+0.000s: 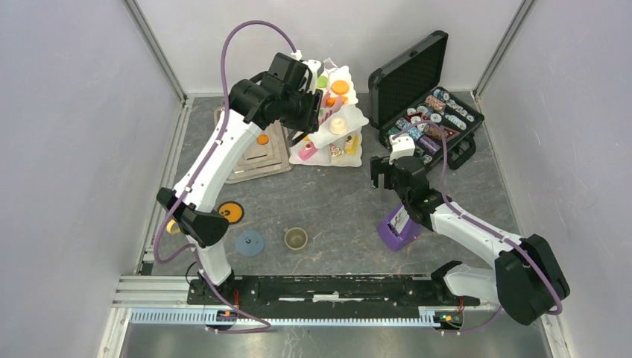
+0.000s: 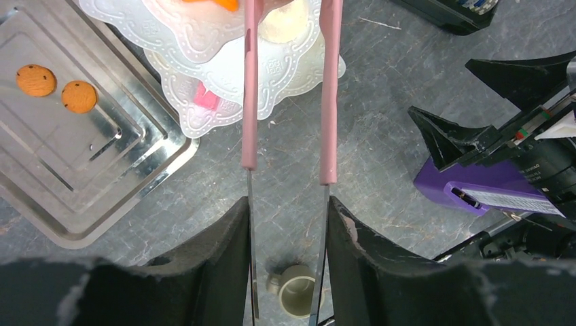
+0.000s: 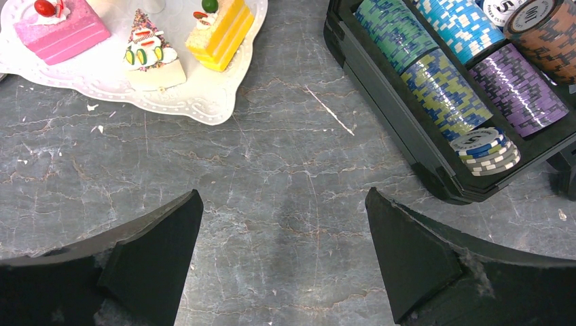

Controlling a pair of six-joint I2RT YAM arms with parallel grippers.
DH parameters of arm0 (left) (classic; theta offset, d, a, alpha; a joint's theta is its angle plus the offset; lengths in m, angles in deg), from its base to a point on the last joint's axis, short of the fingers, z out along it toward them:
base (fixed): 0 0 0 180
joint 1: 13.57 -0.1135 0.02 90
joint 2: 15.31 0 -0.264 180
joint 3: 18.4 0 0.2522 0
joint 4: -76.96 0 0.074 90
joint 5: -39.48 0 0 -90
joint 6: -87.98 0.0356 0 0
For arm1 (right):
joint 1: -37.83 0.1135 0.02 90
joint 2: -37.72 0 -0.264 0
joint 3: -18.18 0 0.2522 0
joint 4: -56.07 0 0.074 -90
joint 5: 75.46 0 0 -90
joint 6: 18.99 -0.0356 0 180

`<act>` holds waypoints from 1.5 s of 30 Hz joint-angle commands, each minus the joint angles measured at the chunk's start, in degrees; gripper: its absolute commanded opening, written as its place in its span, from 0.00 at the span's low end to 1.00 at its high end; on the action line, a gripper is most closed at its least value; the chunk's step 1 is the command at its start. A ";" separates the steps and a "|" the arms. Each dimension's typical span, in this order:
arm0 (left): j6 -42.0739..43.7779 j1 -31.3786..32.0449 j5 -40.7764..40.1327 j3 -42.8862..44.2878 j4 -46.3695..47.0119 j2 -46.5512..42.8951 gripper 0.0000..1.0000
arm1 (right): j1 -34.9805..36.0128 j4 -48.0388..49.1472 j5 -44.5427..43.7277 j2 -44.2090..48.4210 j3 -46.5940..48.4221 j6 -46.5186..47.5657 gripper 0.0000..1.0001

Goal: Serve the afternoon tea

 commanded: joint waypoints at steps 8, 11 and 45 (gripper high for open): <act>-0.27 -0.11 -1.48 2.57 3.20 -2.06 0.46 | 0.19 1.84 -0.20 -0.02 1.82 -0.08 0.98; 0.16 -0.14 -1.20 2.00 5.20 -4.02 0.48 | 0.20 1.92 0.07 -0.23 1.82 -0.11 0.98; -3.92 -25.88 -0.67 -36.49 15.98 -22.63 0.52 | 0.19 1.82 1.66 -0.47 2.08 -0.90 0.98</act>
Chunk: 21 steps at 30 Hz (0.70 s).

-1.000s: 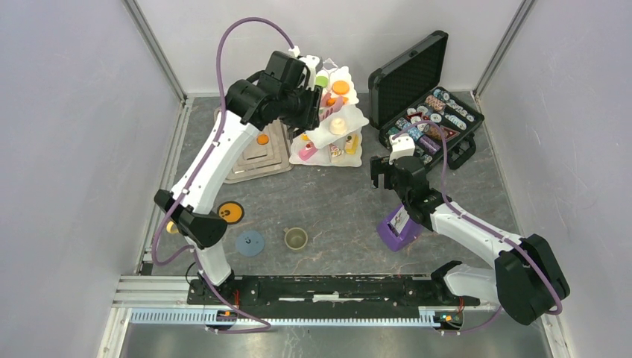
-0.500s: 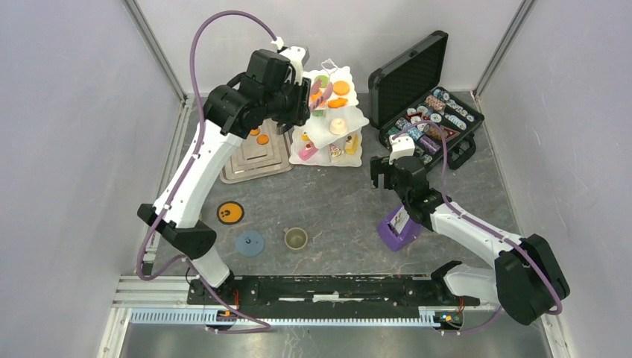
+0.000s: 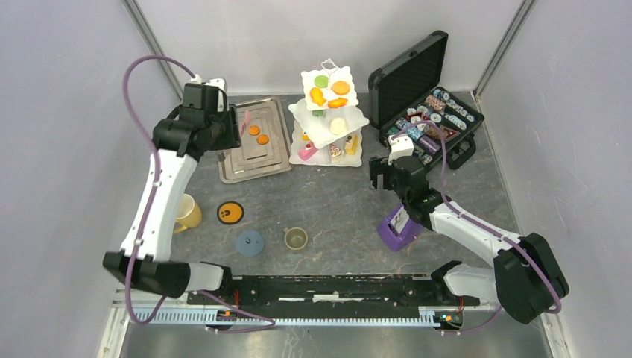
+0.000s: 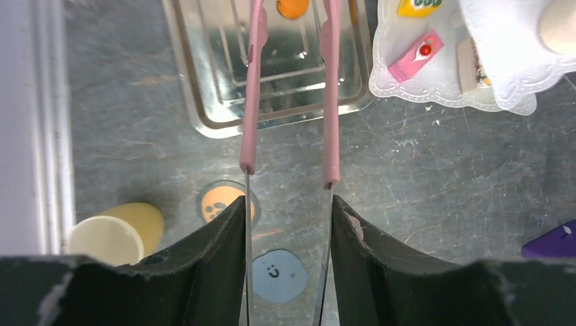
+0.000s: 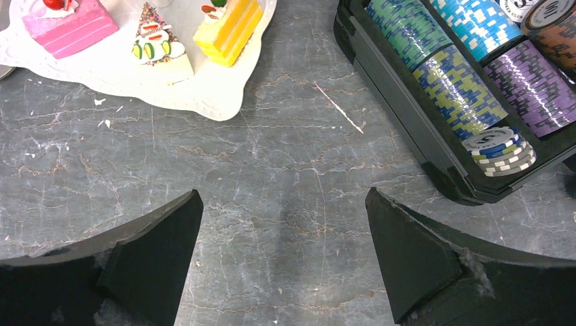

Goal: Serve the afternoon tea

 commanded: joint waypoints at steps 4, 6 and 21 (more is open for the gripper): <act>-4.41 -5.00 7.98 -1.88 14.36 15.65 0.52 | 0.19 1.63 -0.31 0.69 1.99 -0.22 0.98; -4.47 -5.00 6.14 -0.13 16.30 20.09 0.52 | 0.20 1.71 -0.62 1.00 1.91 -0.03 0.98; -3.40 -6.05 1.44 9.75 18.65 37.17 0.52 | 0.18 2.18 -0.57 0.27 1.73 -0.02 0.98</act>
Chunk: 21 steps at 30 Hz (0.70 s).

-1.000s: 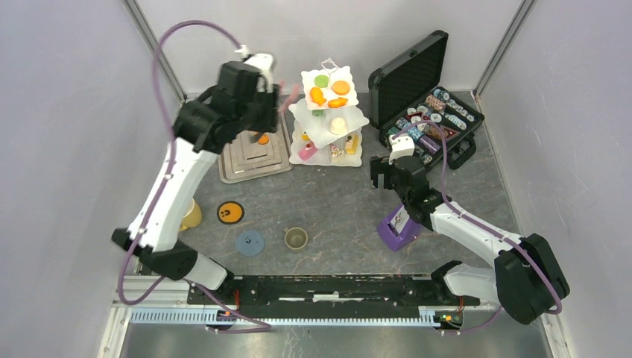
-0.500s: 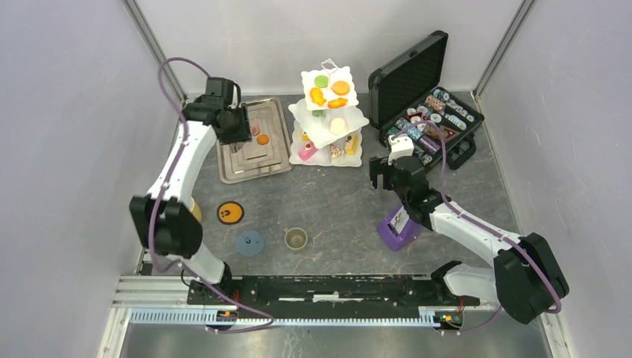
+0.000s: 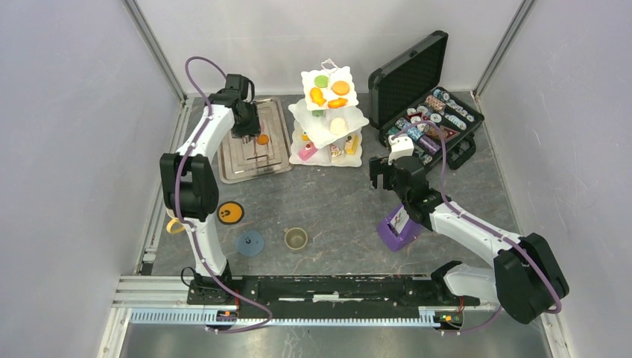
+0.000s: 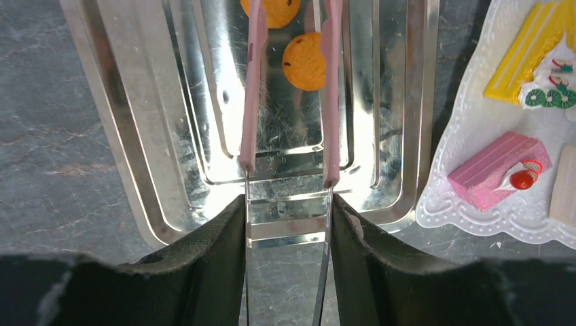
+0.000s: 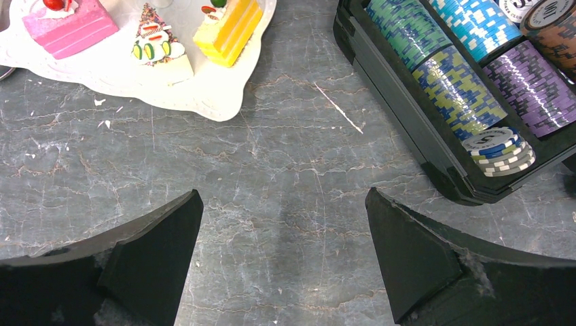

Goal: Serve the afternoon tea

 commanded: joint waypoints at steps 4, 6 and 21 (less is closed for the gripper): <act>-0.68 -0.80 -3.16 3.93 2.19 -0.21 0.55 | 0.19 2.19 -0.28 -0.24 1.73 -0.19 0.98; -0.66 -1.19 -2.93 3.63 2.15 0.18 0.57 | 0.20 2.11 -0.31 -0.31 1.82 -0.10 0.98; -0.32 -1.34 -1.37 3.78 1.51 3.87 0.56 | 0.18 2.16 -0.32 0.17 1.69 -0.24 0.98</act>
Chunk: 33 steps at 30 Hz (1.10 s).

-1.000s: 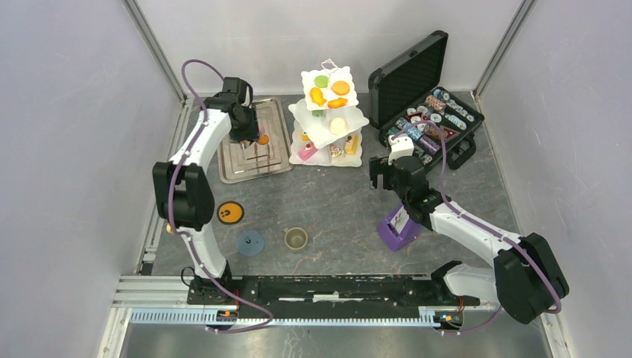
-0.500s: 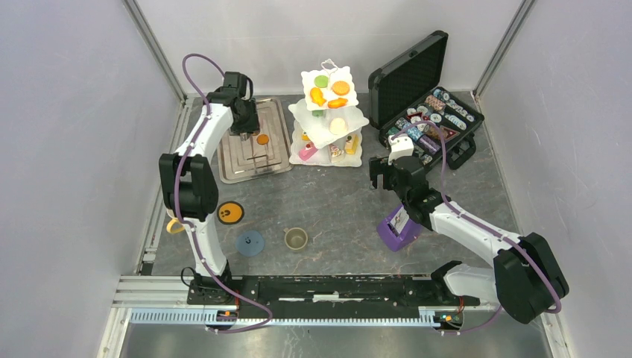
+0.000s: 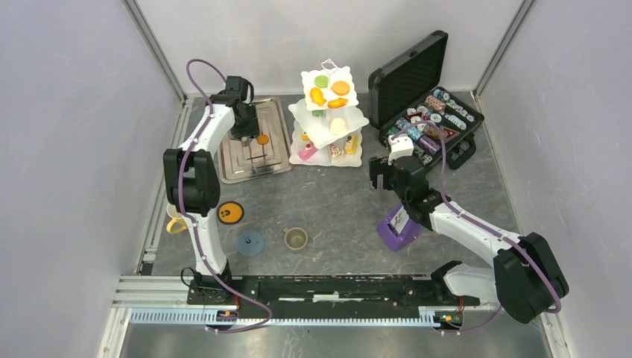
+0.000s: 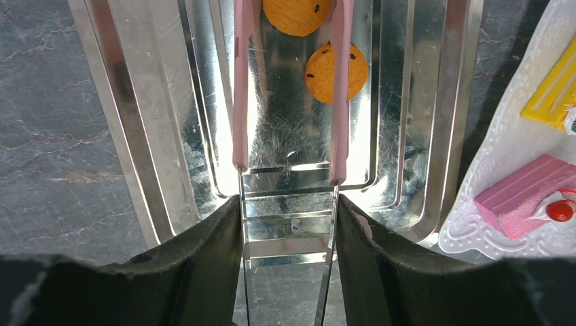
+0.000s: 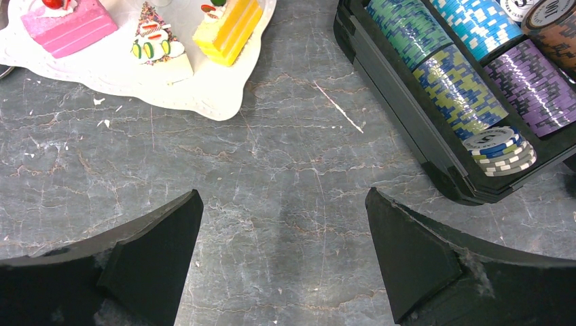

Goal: Serve the afternoon tea

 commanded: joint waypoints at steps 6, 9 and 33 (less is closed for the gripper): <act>0.55 -0.15 -0.44 3.33 -0.48 1.81 0.53 | 0.19 2.25 -0.13 0.38 1.65 -0.30 0.98; 0.77 -0.01 -0.30 3.93 -1.45 2.05 0.53 | 0.19 2.20 -0.26 0.38 1.64 -0.32 0.98; 1.61 0.70 -3.06 4.11 -3.33 -2.23 0.34 | 0.18 1.76 -0.72 0.85 1.82 -0.14 0.98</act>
